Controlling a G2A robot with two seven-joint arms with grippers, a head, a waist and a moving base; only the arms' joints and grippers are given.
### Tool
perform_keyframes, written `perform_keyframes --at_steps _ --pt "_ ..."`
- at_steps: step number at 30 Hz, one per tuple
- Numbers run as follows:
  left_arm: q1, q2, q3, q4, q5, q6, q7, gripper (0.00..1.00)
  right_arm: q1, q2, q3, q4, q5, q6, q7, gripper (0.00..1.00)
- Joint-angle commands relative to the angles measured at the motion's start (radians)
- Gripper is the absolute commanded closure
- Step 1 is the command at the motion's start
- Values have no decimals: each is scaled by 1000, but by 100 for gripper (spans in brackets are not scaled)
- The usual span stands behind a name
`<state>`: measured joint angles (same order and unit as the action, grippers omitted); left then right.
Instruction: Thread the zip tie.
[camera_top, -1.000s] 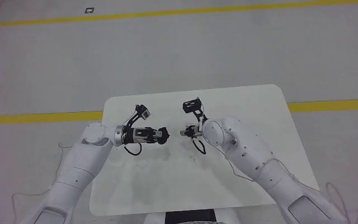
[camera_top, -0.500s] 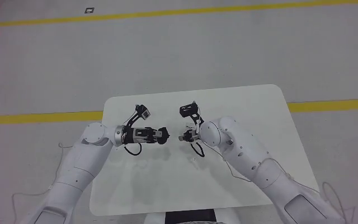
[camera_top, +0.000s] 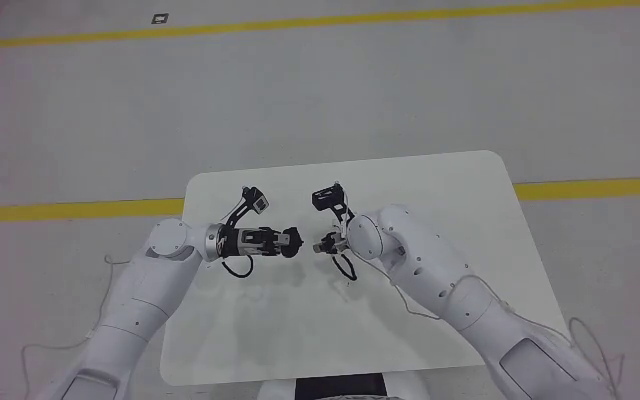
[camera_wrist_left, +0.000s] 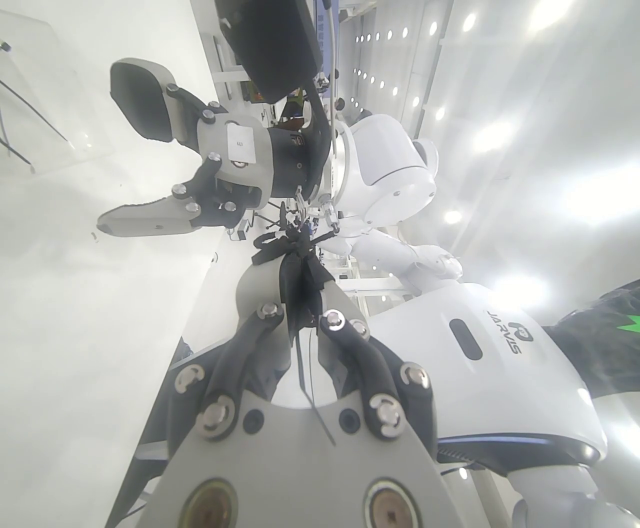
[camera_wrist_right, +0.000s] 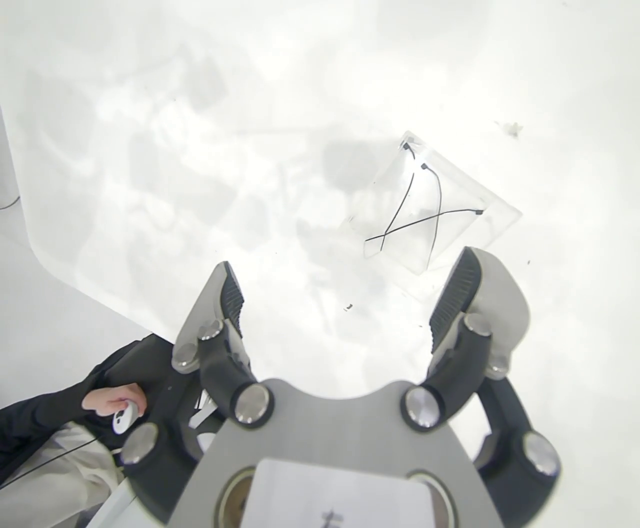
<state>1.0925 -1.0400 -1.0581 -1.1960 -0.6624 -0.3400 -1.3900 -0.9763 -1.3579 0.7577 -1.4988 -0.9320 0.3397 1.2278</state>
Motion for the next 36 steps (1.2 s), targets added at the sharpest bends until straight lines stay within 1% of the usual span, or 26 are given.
perform_keyframes --at_steps 1,7,8,9,10,11,13,16,20,25,28,36 --pt "0 0 0 0 0 0 0 100 -9 0 1 9 -6 -3 -28 0" --pt "0 0 0 0 0 0 0 100 3 -14 -3 34 -4 0 -22 0" --pt "0 0 0 0 0 0 0 100 5 -17 -2 40 -6 0 -22 18" --pt "0 0 0 0 0 0 0 100 6 -20 0 46 -10 0 -21 40" --pt "0 0 0 0 0 0 0 100 6 -24 4 53 -15 0 -21 52" --pt "0 0 0 0 0 0 0 100 5 -28 9 58 -22 0 -20 56" --pt "0 0 0 0 0 0 0 100 0 -36 21 68 -48 0 -18 60" --pt "0 0 0 0 0 0 0 100 -12 -49 40 70 -90 0 -9 70" --pt "0 0 0 0 0 0 0 100 -31 -70 67 74 -153 0 2 74" --pt "0 0 0 0 0 0 0 100 -49 -99 96 85 -203 0 10 78" --pt "0 0 0 0 0 0 0 100 -58 -115 112 93 -231 0 14 82" --pt "0 0 0 0 0 0 0 100 -62 -160 133 148 -285 0 15 82"
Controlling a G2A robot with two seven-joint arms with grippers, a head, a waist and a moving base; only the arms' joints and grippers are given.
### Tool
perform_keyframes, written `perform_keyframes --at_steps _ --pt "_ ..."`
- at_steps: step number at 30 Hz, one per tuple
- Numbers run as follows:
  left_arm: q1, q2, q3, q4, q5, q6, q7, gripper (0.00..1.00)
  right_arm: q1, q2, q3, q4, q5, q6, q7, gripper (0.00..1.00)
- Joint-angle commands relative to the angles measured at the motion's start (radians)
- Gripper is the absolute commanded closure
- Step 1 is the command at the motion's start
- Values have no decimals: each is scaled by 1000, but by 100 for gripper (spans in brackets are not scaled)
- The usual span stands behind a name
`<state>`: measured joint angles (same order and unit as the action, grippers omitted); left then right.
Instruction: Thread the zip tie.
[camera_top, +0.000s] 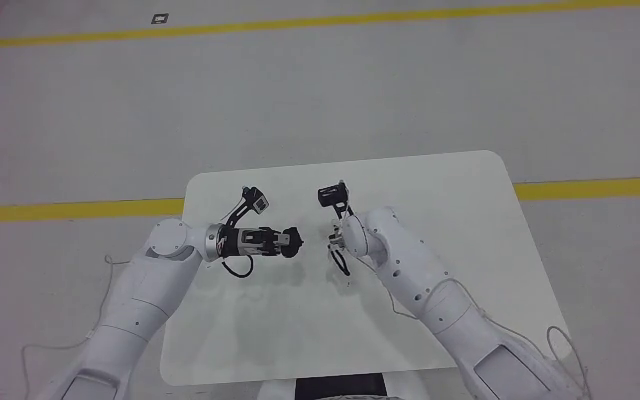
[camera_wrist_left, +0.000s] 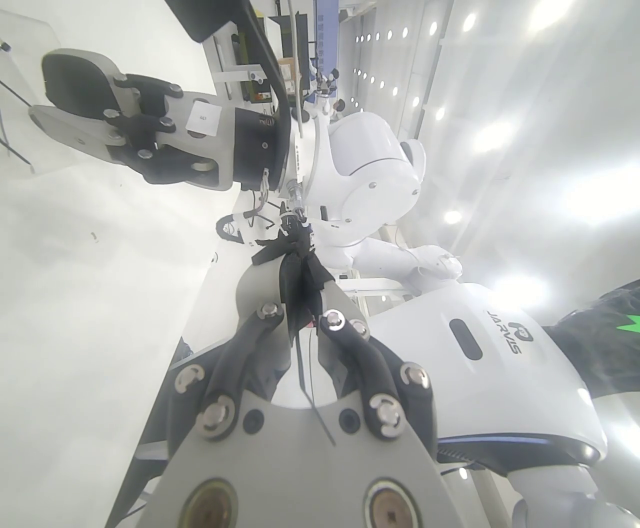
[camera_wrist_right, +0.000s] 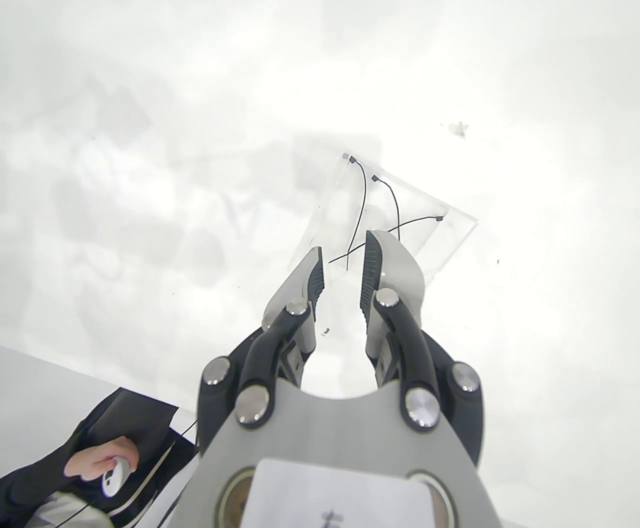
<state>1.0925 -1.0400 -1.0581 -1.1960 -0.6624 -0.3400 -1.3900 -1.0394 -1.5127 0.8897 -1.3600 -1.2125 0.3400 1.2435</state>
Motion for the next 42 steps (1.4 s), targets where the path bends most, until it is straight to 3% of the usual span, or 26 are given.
perform_keyframes --at_steps 1,21,42 --pt "0 0 0 0 0 0 0 100 4 -12 2 22 -10 0 -2 82" --pt "0 0 0 0 0 0 0 100 50 -120 38 237 -93 0 -10 83" --pt "0 0 0 0 0 0 0 100 38 -180 104 301 -181 0 -46 83"
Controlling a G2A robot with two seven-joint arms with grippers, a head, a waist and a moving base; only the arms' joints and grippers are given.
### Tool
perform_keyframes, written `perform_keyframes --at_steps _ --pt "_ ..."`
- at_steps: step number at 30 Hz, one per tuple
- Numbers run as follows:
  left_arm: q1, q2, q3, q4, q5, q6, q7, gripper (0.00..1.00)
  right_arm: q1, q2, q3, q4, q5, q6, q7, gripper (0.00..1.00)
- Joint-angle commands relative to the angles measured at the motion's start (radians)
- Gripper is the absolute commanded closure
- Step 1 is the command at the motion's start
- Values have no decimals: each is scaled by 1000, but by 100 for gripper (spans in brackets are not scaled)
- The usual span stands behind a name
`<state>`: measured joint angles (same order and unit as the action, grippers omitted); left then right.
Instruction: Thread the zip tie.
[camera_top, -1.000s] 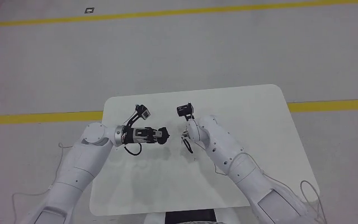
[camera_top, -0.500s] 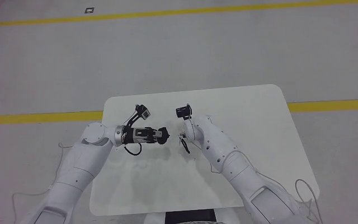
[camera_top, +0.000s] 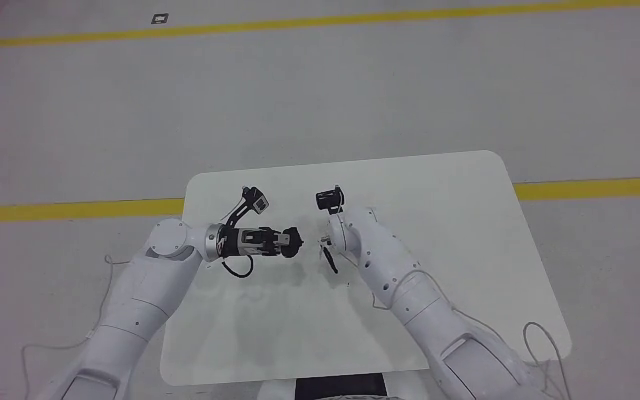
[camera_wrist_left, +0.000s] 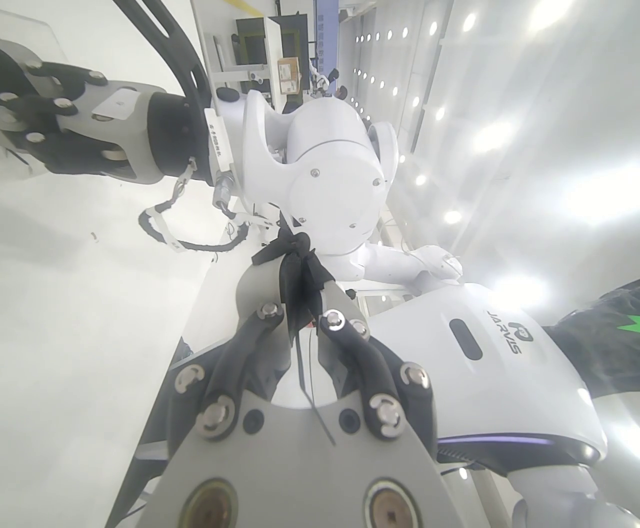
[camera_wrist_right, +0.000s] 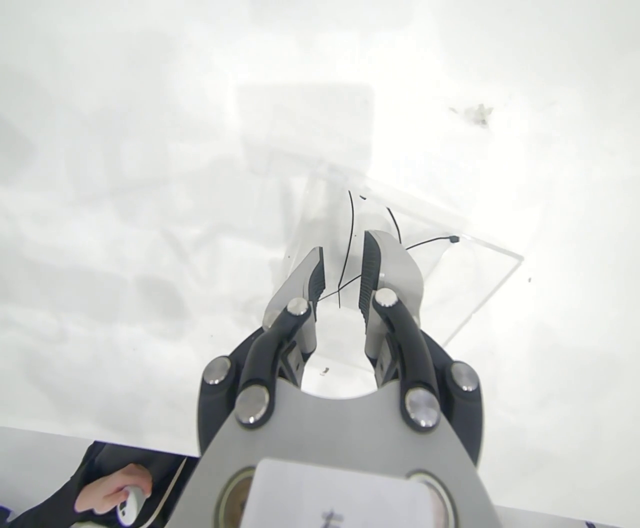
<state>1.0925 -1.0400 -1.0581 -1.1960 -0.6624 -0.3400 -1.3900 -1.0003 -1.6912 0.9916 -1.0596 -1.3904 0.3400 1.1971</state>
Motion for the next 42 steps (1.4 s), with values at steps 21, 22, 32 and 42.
perform_keyframes --at_steps 21,22,32,42 --pt "0 0 0 0 0 0 0 100 -10 -42 35 25 -81 0 2 86" --pt "0 0 0 0 0 0 0 100 -11 -43 37 26 -84 0 3 86" --pt "0 0 0 0 0 0 0 100 -11 -60 48 41 -116 0 4 85" --pt "0 0 0 0 0 0 0 100 -10 -75 58 56 -144 0 1 98"
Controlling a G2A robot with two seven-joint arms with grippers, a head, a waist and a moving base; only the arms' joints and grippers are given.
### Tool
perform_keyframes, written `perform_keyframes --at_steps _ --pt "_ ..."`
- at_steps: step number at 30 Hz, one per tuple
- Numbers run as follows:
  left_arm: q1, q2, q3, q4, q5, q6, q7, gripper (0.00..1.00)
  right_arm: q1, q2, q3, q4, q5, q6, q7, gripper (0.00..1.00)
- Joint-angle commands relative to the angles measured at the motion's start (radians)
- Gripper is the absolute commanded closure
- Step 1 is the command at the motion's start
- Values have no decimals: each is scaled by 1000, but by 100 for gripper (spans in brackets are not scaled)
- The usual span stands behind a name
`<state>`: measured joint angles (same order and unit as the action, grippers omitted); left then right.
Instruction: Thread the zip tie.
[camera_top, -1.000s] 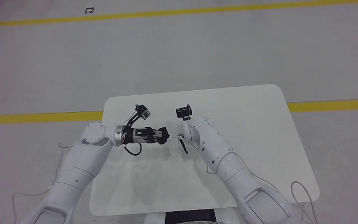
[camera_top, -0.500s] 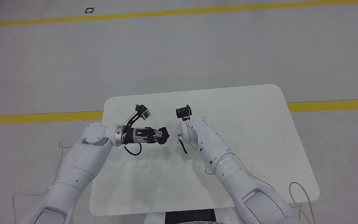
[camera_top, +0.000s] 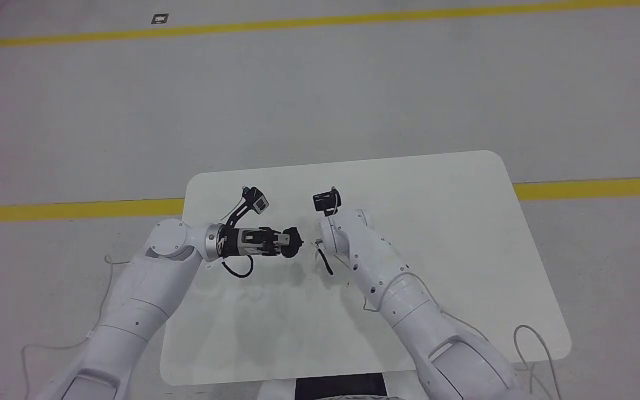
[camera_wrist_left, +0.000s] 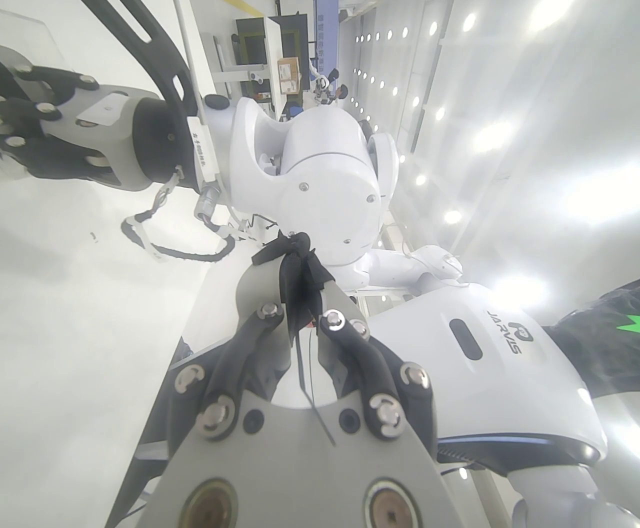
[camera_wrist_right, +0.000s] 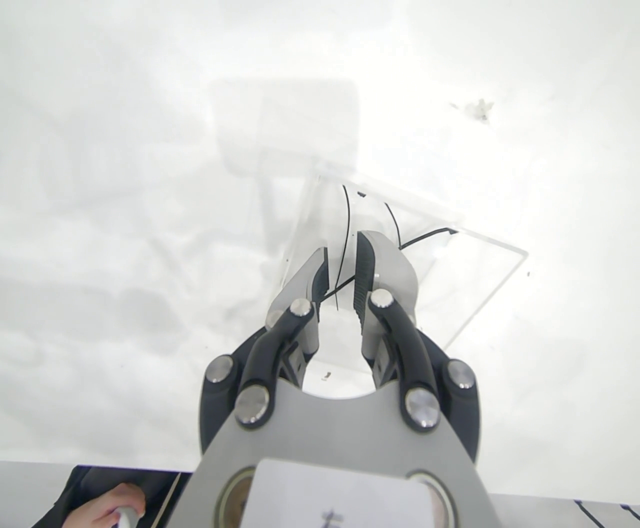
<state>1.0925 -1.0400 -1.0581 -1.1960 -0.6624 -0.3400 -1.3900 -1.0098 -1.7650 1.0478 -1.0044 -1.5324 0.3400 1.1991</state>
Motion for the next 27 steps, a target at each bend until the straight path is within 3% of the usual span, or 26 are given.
perform_keyframes --at_steps 1,11,17,22,27 --pt "0 0 0 0 0 0 0 100 -1 -2 3 1 -5 0 -1 100" --pt "0 0 0 0 0 0 0 100 -10 -12 19 -11 -30 0 -2 100" --pt "0 0 0 0 0 0 0 100 -47 -6 34 -93 -38 -8 13 100" --pt "0 0 0 0 0 0 0 100 -99 7 70 -196 -5 -78 31 100" --pt "0 0 0 0 0 0 0 100 -153 26 129 -288 72 -192 34 100"
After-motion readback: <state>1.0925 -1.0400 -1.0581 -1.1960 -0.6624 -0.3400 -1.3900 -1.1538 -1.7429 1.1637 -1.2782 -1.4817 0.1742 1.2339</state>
